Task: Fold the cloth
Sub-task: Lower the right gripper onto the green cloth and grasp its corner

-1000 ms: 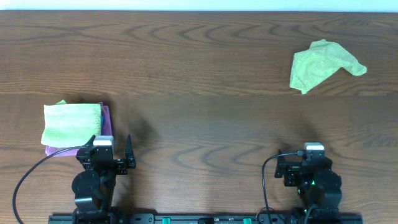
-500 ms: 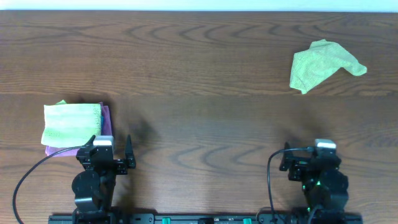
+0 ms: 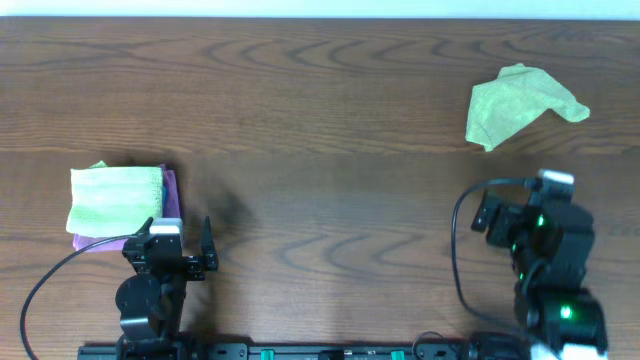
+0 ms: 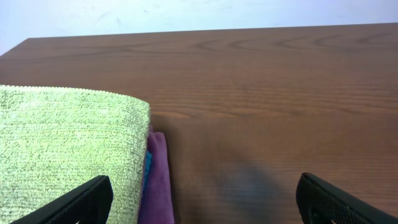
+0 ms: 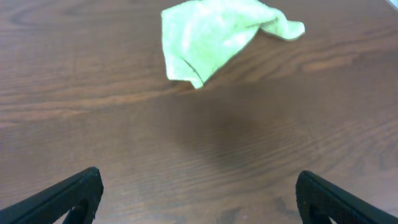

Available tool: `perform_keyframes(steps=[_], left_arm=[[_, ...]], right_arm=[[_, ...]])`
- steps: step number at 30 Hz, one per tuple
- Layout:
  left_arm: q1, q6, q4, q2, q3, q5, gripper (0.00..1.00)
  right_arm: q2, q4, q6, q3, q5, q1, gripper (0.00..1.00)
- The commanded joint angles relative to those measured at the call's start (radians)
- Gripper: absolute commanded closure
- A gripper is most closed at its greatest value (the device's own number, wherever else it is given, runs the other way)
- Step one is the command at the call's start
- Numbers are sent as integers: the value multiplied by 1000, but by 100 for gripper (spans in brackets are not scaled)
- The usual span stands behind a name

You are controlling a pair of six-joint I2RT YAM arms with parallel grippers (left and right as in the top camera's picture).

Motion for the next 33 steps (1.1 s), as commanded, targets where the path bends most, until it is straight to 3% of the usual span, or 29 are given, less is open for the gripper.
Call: perform_keyframes(steps=[1,11,33], left_arm=[[-3,18,-11,-6,-21,-14,5],[-3,18,-11,-6,-21,-14,5],[-3,18,-11,-6,-21,-14,5]], right_arm=[[119,-20,49,87,10,-14,1],[435,-64,150,308,5,-70,1],[826,-158,80,730,-51,-216,1]])
